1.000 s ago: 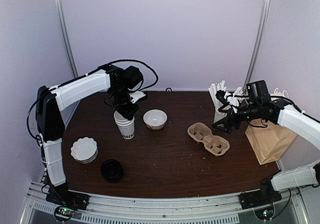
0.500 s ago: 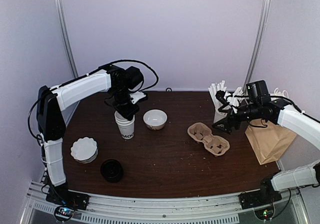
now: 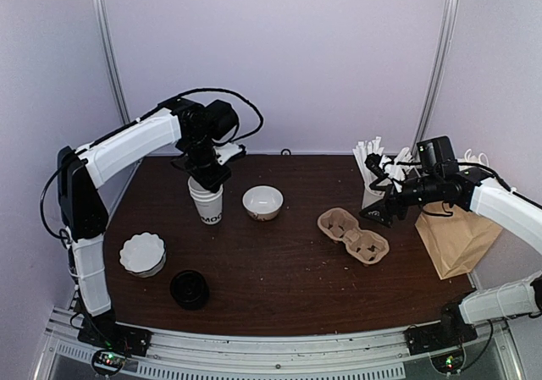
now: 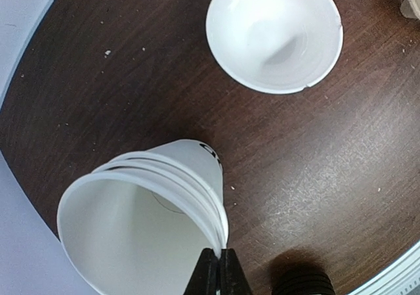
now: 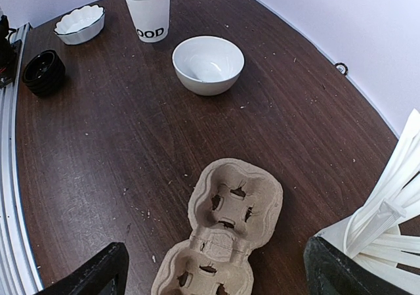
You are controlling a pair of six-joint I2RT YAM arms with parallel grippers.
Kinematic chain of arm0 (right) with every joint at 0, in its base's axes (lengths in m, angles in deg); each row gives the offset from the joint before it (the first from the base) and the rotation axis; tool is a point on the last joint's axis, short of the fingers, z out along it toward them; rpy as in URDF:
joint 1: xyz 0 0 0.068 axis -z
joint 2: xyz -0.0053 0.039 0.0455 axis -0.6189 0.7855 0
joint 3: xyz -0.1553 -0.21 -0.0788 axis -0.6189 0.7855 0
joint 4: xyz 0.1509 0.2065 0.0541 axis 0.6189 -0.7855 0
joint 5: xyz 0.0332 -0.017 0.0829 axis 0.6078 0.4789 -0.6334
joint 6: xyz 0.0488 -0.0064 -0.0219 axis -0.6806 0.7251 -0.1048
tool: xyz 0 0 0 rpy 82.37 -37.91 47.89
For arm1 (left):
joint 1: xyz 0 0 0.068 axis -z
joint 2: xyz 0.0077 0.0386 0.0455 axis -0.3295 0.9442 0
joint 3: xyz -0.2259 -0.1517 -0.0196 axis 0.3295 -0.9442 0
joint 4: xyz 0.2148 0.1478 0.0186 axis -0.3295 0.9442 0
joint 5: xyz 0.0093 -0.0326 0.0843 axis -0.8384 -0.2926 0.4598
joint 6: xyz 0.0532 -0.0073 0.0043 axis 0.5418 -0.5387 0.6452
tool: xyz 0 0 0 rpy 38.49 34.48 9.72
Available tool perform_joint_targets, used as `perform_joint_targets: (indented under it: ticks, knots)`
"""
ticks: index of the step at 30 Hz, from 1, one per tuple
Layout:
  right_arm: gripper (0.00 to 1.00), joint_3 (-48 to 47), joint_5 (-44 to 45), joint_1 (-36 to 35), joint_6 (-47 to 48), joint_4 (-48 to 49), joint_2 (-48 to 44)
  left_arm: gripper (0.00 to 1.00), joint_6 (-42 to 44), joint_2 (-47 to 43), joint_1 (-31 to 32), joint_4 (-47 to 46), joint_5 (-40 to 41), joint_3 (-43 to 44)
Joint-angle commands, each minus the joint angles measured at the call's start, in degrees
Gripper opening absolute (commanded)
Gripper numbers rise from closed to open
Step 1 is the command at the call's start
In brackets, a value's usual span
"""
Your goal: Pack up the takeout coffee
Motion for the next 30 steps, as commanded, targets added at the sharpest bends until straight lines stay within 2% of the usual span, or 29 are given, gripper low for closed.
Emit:
perform_joint_targets:
  ticks: [1, 2, 3, 6, 7, 9, 10, 11, 12, 13, 14, 15, 17, 19, 21, 24, 26, 27, 28, 29, 30]
  knots:
    - [0.96, 0.9, 1.0, -0.2, 0.1, 1.0, -0.2, 0.0, 0.3, -0.5, -0.4, 0.8, 9.1, 3.4]
    - [0.96, 0.8, 1.0, -0.2, 0.0, 1.0, -0.3, 0.0, 0.3, 0.6, -0.4, 1.9, 14.2, 3.9]
    - [0.96, 0.8, 1.0, -0.3, 0.0, 0.9, -0.3, 0.0, 0.4, 1.3, -0.5, 3.7, 15.9, 4.9]
    - [0.96, 0.6, 1.1, -0.3, -0.1, 0.9, -0.4, 0.0, -0.3, -1.3, -0.5, 0.8, 1.8, 3.8]
    - [0.96, 0.6, 1.2, -0.3, 0.0, 0.8, -0.3, 0.0, -0.7, -2.8, -0.4, -1.0, 0.0, 2.5]
    - [0.97, 0.7, 1.1, -0.2, 0.0, 1.0, -0.2, 0.0, -1.6, -3.4, -0.6, -0.9, 7.3, 2.4]
    - [0.97, 0.8, 1.1, -0.2, 0.0, 1.0, -0.1, 0.0, -1.8, -3.0, -1.6, 0.5, 6.2, 3.4]
    - [0.97, 0.8, 1.1, -0.2, 0.0, 1.1, 0.0, 0.0, -2.5, -2.9, -3.6, 0.6, -3.9, 4.0]
    - [0.97, 0.7, 0.9, -0.2, -0.1, 1.1, 0.1, 0.0, -4.0, -3.5, -4.5, -0.8, -10.7, 3.5]
    - [0.97, 0.7, 0.9, -0.2, -0.4, 1.1, 0.2, 0.0, -4.2, -4.0, -3.5, -2.0, -6.3, 3.1]
    - [0.97, 0.6, 0.8, -0.2, -0.8, 1.2, 0.3, 0.0, -3.1, -3.3, -1.5, -0.9, 4.4, 4.0]
    - [0.97, 0.4, 0.5, -0.2, -1.1, 1.1, 0.4, 0.0, -2.8, -1.8, -1.3, 1.6, 7.8, 6.2]
    - [0.97, 0.2, -0.2, -0.2, -1.6, 1.2, 0.6, 0.0, -4.8, -1.2, -4.7, 1.7, -9.0, 7.5]
    - [0.97, 0.2, -0.5, -0.3, -1.6, 1.2, 0.7, 0.0, -4.2, -0.7, -2.1, 0.4, 7.8, 6.8]
    - [0.97, 0.3, -0.3, -0.3, -1.6, 1.2, 0.8, 0.0, -4.3, 0.9, -3.7, 3.4, 0.8, 9.5]
    - [0.97, 0.5, -0.2, -0.2, -1.5, 1.4, 0.9, 0.0, -3.9, 0.4, -3.2, 2.0, -0.2, 9.0]
    - [0.97, 0.5, -0.2, -0.2, -1.5, 1.4, 0.9, 0.0, -4.0, 1.7, -2.6, 4.4, 8.0, 11.0]
    - [0.97, 0.6, -0.2, -0.2, -1.5, 1.4, 0.9, 0.0, -3.9, 2.6, -2.9, 5.8, 5.5, 12.6]
    - [0.97, 0.6, -0.1, -0.3, -1.4, 1.4, 0.9, 0.0, -3.3, 2.5, -4.0, 5.5, -2.9, 12.7]
    - [0.97, 0.7, -0.1, -0.3, -1.4, 1.4, 0.8, 0.0, -4.5, 1.6, -4.3, 3.0, -4.8, 11.0]
    - [0.97, 0.7, 0.0, -0.2, -1.3, 1.4, 0.8, 0.0, -4.1, 1.0, -3.4, 1.6, 0.8, 9.8]
